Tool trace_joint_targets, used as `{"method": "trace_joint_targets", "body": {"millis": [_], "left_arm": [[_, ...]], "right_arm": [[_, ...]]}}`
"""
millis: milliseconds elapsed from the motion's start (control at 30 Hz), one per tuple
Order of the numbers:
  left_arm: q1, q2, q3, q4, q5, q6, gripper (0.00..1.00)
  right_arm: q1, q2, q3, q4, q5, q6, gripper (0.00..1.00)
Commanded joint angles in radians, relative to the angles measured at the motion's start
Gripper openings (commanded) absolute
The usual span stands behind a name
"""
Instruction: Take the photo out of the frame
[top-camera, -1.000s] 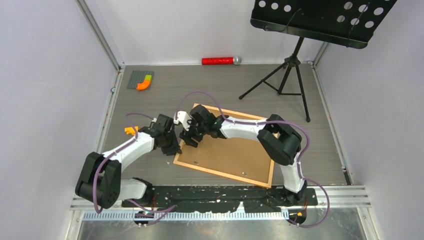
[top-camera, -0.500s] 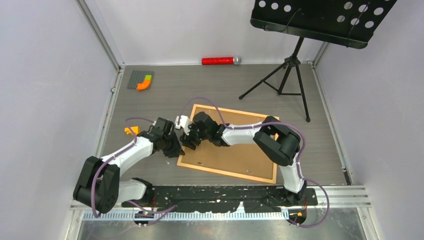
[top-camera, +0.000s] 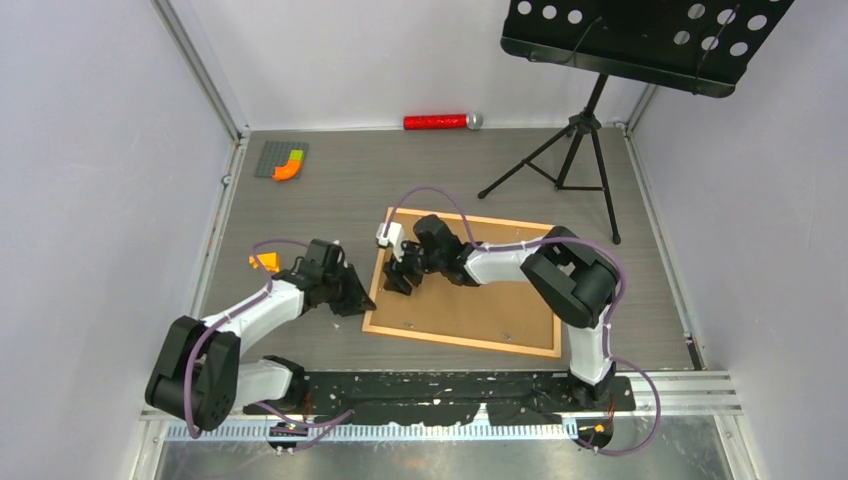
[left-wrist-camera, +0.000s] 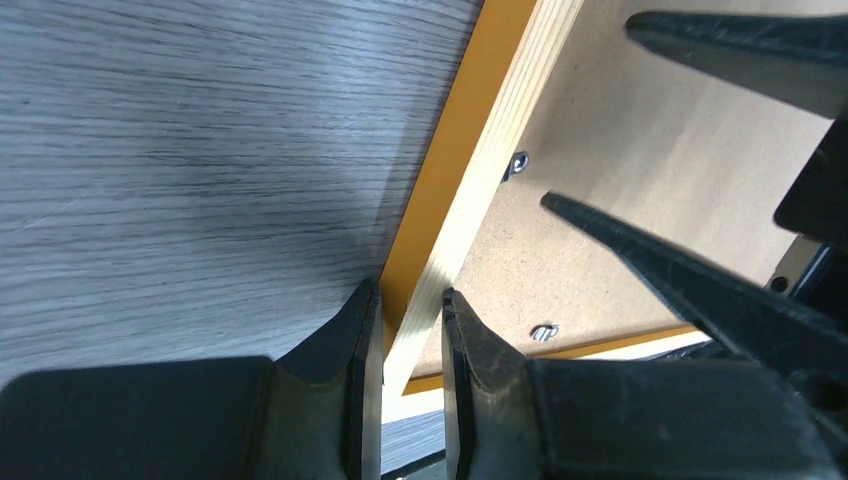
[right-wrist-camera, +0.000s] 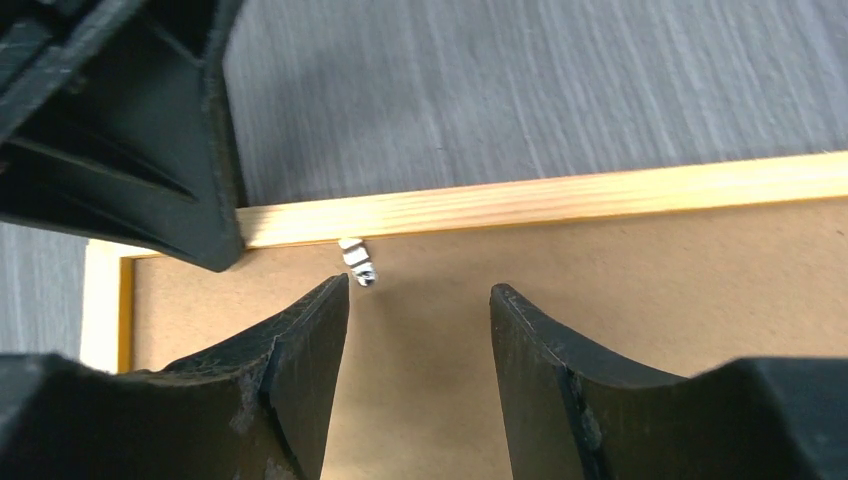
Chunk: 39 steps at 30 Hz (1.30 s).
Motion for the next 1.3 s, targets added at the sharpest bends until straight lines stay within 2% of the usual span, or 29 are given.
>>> {"method": "trace_joint_targets", "body": {"millis": [0, 300, 633, 800, 1000, 1033, 1133, 1167, 1267], "left_arm": [[-0.001, 0.066, -0.079, -0.012, -0.037, 0.004, 0.00], [-0.001, 0.066, -0.075, -0.022, -0.044, 0.000, 0.00], [-0.001, 0.074, -0.037, -0.064, -0.062, 0.014, 0.00], [-0.001, 0.067, -0.024, -0.089, -0.074, 0.017, 0.00], [-0.002, 0.066, -0.024, -0.086, -0.064, 0.008, 0.00], [-0.003, 0.067, -0.025, -0.081, -0.057, 0.005, 0.00], [-0.001, 0.070, -0.034, -0.068, -0.049, -0.009, 0.00], [-0.001, 0.070, -0.039, -0.065, -0.048, -0.018, 0.00], [-0.001, 0.065, -0.042, -0.061, -0.048, -0.030, 0.00]], "right_arm": [[0.019, -0.011, 0.050, -0.023, -0.085, -0.038, 0.59], [0.066, 0.051, 0.077, -0.091, 0.057, -0.134, 0.56], [0.073, 0.063, 0.034, -0.048, 0.202, -0.139, 0.36], [0.084, 0.082, 0.031, -0.014, 0.296, -0.095, 0.20], [0.125, 0.078, -0.005, 0.063, 0.391, -0.064, 0.11], [0.129, 0.078, -0.005, 0.066, 0.422, -0.044, 0.07], [0.132, 0.078, -0.002, 0.079, 0.503, 0.026, 0.05], [0.132, 0.079, -0.002, 0.082, 0.565, 0.127, 0.05], [0.133, 0.075, -0.002, 0.070, 0.656, 0.251, 0.05]]}}
